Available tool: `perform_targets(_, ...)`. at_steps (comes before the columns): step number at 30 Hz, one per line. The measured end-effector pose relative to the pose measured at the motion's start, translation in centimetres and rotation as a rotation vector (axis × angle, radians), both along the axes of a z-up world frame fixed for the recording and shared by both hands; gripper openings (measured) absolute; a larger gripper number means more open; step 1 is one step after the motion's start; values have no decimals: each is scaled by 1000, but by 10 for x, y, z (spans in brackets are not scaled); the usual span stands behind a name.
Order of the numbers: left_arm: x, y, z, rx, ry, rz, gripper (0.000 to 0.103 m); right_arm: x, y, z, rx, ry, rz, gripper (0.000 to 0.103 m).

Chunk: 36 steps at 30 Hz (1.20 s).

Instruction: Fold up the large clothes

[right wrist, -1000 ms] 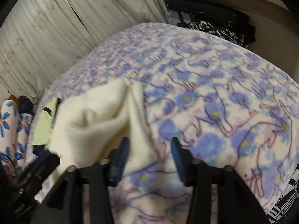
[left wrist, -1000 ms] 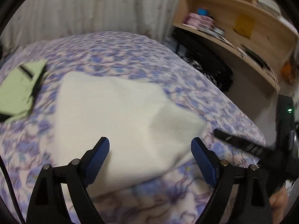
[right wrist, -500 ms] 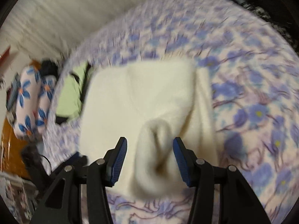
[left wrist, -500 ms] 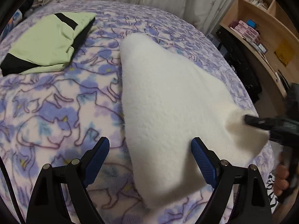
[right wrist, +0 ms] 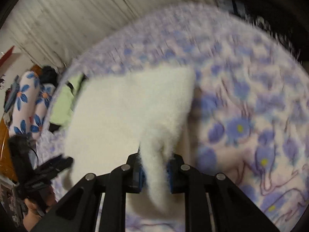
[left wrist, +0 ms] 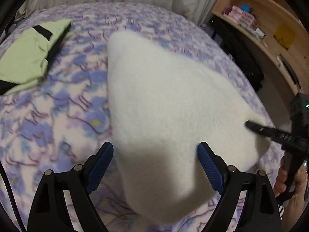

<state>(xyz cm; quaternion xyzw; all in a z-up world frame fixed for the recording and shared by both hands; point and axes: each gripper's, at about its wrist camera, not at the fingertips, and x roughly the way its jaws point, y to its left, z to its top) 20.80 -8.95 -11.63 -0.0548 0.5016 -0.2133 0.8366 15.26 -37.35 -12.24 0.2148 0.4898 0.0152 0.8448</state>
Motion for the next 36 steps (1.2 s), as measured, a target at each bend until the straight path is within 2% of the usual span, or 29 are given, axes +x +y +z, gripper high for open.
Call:
perform_targets(1, -1, -3, -5, 23, -7, 7, 88, -1, 0, -12, 12, 21, -3, 20)
perform_targets(3, -4, -8, -10, 58, -36, 12, 88, -4, -2, -11, 42, 11, -17, 23)
perform_targets(5, -3, -4, -7, 38, -20, 15, 88, -4, -4, 1, 54, 23, -37, 27)
perform_targets(8, 0, 4, 7, 34, -17, 10, 88, -8, -9, 27, 5, -48, -46, 34)
perform_targets(10, 3, 8, 20, 37, -59, 11, 88, -3, -15, 35, -14, -75, -64, 54)
perform_targets(11, 8, 9, 28, 35, -80, 17, 88, 3, -20, 35, -15, -79, -82, 57)
perform_targets(15, 35, 7, 39, 27, -78, 60, 88, 34, -39, 19, 60, -71, -121, 57)
perform_targets(17, 47, -2, 39, 57, -75, 65, 84, 51, -45, 5, 95, -59, -119, 54)
perform_targets(18, 51, -7, 38, 81, -77, 62, 72, 60, -43, -1, 92, -49, -108, 30)
perform_targets(19, 57, -14, 34, 128, -71, 55, 55, 70, -39, -6, 70, -36, -102, 21)
perform_targets(22, 67, -20, 31, 189, -96, 79, 53, 78, -32, 3, 43, -134, -74, 16)
perform_targets(23, 70, -20, 29, 198, -105, 88, 53, 79, -30, 4, 26, -154, -66, 16)
perform_targets(27, 76, -15, 21, 163, -96, 100, 56, 90, -30, -22, -21, -70, -67, 22)
perform_targets(30, 71, -15, 25, 184, -112, 82, 57, 85, -31, -10, -44, -52, -76, 33)
perform_targets(33, 65, -13, 32, 189, -108, 87, 57, 68, -24, 11, -131, -76, -95, 33)
perform_targets(36, 45, -7, 44, 118, -119, 86, 57, 42, -7, 34, -150, -148, -64, 33)
